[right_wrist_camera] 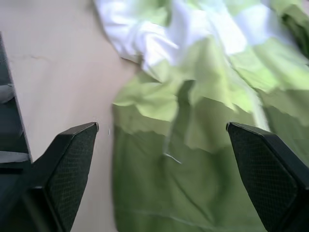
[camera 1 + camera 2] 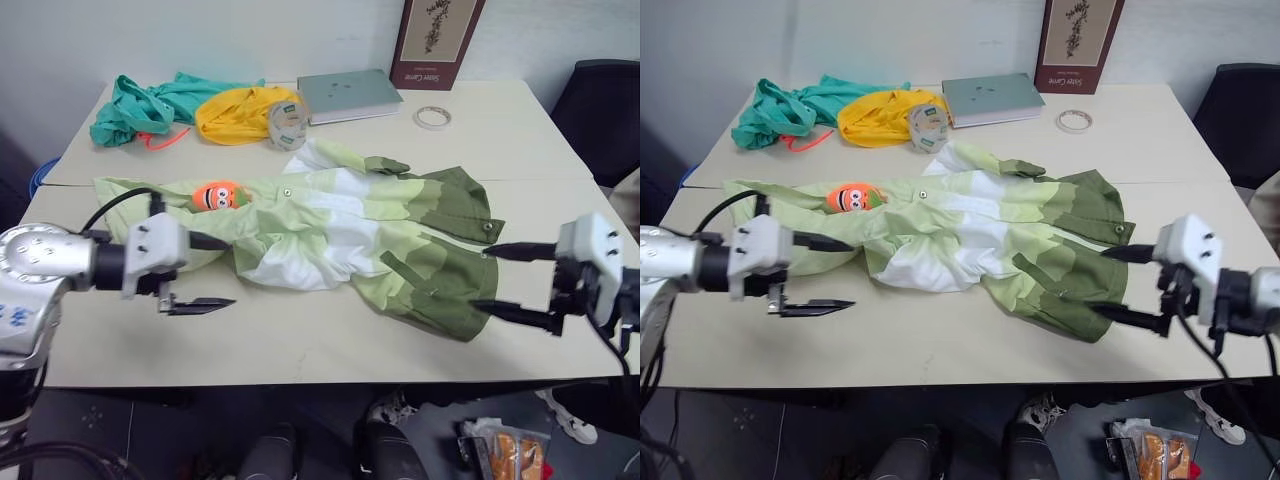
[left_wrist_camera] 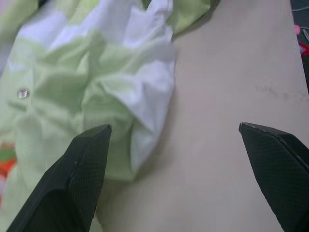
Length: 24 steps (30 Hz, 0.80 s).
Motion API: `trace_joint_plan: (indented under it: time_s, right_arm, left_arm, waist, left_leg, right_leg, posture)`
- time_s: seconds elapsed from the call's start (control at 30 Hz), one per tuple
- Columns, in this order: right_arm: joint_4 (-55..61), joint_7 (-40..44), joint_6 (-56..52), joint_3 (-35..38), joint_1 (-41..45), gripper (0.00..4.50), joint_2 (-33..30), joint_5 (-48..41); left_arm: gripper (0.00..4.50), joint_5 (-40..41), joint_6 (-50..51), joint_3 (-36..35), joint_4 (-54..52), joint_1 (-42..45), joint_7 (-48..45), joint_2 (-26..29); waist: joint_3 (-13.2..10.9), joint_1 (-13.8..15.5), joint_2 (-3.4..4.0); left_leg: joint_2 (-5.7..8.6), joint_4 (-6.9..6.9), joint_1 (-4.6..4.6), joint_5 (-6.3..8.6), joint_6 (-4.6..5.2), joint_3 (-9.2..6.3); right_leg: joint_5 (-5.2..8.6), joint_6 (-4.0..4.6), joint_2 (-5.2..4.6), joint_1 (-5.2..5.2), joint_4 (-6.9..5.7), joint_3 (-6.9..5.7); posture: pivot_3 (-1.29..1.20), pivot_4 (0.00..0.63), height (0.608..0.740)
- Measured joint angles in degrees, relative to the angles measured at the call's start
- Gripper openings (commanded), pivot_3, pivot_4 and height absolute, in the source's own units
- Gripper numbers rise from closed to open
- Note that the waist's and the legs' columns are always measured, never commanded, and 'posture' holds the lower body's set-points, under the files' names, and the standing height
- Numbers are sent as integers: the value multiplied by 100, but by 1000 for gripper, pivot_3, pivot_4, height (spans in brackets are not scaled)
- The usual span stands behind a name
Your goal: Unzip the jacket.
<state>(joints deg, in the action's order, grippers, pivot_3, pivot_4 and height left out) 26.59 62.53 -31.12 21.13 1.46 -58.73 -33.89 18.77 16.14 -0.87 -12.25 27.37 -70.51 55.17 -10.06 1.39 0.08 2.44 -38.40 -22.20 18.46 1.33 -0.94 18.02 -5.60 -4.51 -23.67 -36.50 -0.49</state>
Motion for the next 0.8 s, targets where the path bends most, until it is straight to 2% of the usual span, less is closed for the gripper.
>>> trace_joint_plan:
  time_s: [0.1, 0.2, 0.43, 0.47, 0.57, 0.8]
  right_arm:
    - [442, -476, 3, -324, -296, 4436, 211, 312]
    - [615, -904, 262, -845, -741, 4436, 462, 958]
    - [180, -1585, 891, -1730, -669, 4436, 723, 2223]
    - [-14, -1670, 1001, -1847, -625, 4482, 760, 2395]
    - [-323, -1738, 1316, -1991, -458, 3917, 829, 2610]
    - [-692, -1753, 1668, -2079, -352, 1545, 912, 2708]
  left_arm:
    - [4446, -573, -658, 782, 539, 723, -160, -436]
    - [4446, -1405, -1743, 1458, 1767, 1451, -102, -1023]
    - [4446, -2567, -3459, 2114, 3570, 2164, 371, -1746]
    - [4271, -2675, -3614, 2141, 3764, 2215, 479, -1830]
    - [3566, -2960, -4017, 2223, 4227, 2314, 734, -1929]
    - [1272, -3110, -4520, 2233, 4594, 2324, 786, -1918]
  waist:
    - [0, 13, -1]
    - [3, 41, -6]
    - [2, -4, -11]
    - [2, -2, -11]
    - [5, -3, -19]
    - [6, 10, -22]
  left_leg:
    - [4, -29, -5, 3, 5, 0]
    - [9, -58, -10, 9, 16, -1]
    - [14, -70, -11, 17, 29, 3]
    - [15, -70, -11, 17, 29, 4]
    - [15, -73, -9, 16, 29, 4]
    - [16, -78, -8, 16, 29, 3]
  right_leg:
    - [0, -1, 2, 2, -13, -2]
    - [-1, -2, 4, 5, -30, -4]
    - [-2, -4, 2, 0, -40, 2]
    - [-2, -4, 2, -1, -39, 2]
    - [-3, -6, 2, 2, -39, 2]
    - [-4, -8, -1, 6, -40, 1]
  posture:
    - [0, 150, 740]
    - [0, 150, 740]
    - [0, 150, 740]
    - [0, 150, 740]
    - [0, 150, 740]
    - [0, 150, 740]
